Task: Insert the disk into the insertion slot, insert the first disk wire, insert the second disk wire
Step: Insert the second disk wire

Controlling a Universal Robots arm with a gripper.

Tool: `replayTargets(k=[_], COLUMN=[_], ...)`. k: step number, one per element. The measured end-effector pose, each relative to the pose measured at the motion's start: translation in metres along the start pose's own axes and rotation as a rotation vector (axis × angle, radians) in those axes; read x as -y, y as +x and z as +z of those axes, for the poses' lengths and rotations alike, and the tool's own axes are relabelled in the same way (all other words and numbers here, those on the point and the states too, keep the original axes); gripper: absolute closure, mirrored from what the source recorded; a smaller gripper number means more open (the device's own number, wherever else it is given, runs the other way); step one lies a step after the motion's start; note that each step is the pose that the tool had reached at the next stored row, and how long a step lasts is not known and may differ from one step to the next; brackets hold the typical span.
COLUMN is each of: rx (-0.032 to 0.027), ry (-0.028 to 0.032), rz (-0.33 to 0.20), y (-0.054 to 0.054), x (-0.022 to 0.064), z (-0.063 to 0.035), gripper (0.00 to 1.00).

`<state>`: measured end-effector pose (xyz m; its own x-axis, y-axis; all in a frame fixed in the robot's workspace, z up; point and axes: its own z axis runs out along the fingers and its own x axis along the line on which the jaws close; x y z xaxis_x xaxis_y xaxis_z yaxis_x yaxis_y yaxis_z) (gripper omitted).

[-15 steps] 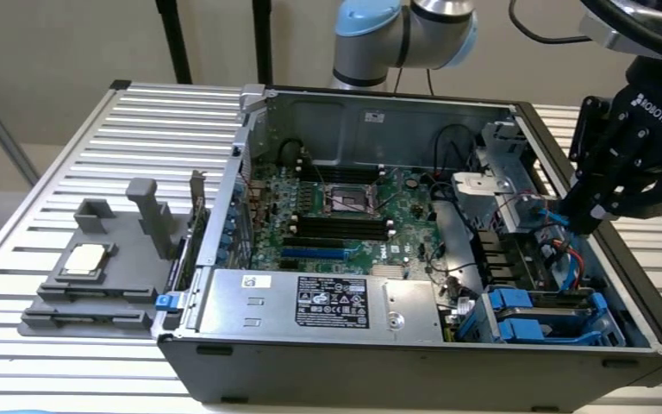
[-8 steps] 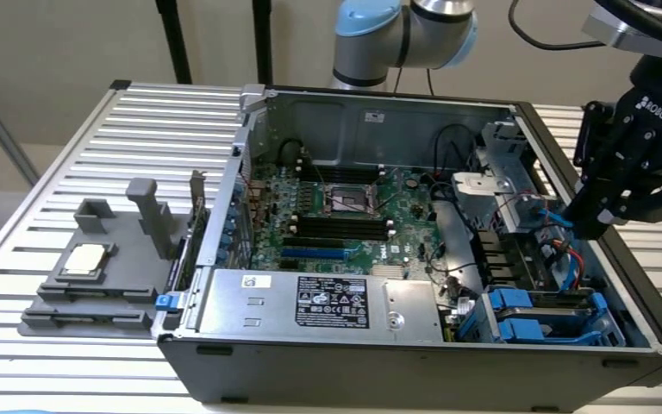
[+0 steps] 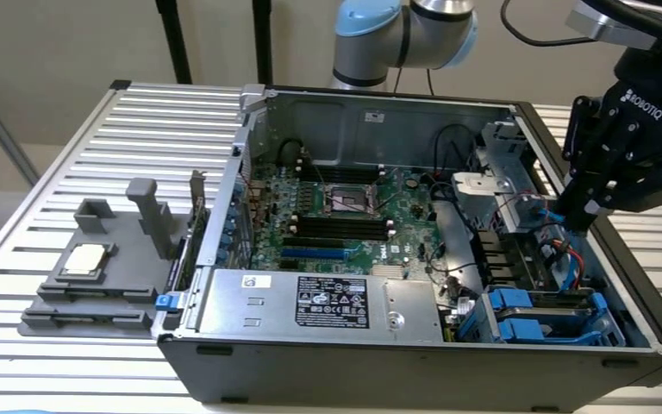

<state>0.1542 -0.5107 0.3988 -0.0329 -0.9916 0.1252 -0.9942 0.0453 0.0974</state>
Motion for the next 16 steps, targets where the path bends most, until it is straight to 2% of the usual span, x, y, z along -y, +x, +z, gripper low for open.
replayTargets(k=[1, 2, 3, 4, 5, 6, 15, 16], rx=[-0.0035, -0.0068, -0.0095, -0.0111, -0.0128, -0.0142, -0.0199, -0.0205], ry=[0.0001, 0.0002, 0.0003, 0.0003, 0.0004, 0.0005, 0.0005, 0.0005], rz=[0.0, 0.001, 0.001, 0.001, 0.001, 0.002, 0.002, 0.002], y=[-0.0017, -0.0027, -0.003, -0.003, -0.003, -0.003, -0.0022, -0.0022], x=[-0.0001, -0.0001, -0.0001, -0.0001, -0.0001, -0.0001, 0.0, 0.0], z=[-0.0002, -0.0003, -0.0004, -0.0002, -0.0002, -0.0003, -0.0002, -0.0001], gripper=[0.72, 0.79, 0.79, 0.85, 0.85, 0.89, 0.88, 0.82])
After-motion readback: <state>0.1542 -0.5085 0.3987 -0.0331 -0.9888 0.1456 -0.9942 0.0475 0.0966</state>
